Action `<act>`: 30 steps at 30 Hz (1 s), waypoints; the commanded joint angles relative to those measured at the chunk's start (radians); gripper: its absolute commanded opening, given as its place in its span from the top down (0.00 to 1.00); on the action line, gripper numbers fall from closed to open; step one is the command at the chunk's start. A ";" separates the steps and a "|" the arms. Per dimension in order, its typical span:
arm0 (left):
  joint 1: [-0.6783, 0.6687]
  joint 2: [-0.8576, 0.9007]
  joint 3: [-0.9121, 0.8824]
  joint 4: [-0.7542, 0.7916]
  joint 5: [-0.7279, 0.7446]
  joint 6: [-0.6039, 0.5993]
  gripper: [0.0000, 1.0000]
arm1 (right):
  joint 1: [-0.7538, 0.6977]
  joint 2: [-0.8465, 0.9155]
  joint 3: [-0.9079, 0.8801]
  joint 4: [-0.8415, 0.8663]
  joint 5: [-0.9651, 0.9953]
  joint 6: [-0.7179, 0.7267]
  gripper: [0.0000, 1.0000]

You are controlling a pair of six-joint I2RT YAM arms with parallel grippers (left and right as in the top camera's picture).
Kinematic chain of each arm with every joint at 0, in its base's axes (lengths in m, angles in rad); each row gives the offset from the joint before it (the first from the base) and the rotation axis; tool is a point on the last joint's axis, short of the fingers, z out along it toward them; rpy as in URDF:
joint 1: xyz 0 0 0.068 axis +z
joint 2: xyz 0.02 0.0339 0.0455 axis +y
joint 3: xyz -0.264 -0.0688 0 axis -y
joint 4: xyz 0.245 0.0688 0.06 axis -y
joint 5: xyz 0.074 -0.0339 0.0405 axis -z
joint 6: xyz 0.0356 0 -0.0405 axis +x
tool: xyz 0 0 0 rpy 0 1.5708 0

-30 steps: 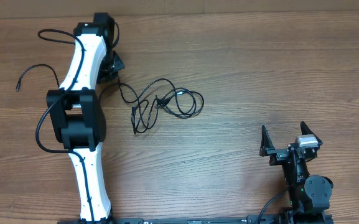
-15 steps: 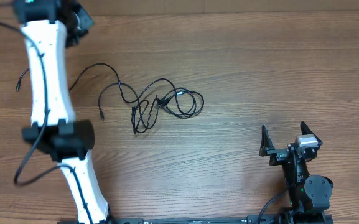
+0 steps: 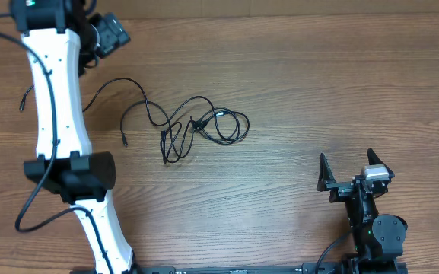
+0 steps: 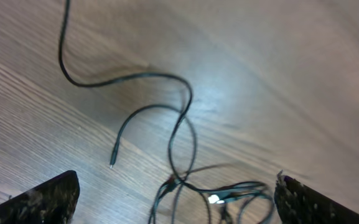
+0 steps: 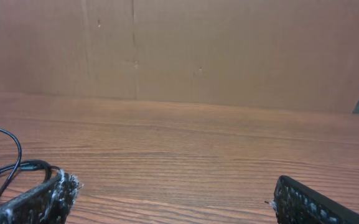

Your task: Untangle cables

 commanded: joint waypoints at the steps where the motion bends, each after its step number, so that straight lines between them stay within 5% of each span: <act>1: -0.008 0.034 -0.068 0.025 0.030 0.090 0.00 | -0.005 -0.008 -0.010 0.006 0.012 -0.001 0.00; 30: -0.065 0.073 -0.640 0.558 0.015 0.082 0.08 | -0.005 -0.008 -0.010 0.006 0.012 -0.001 0.00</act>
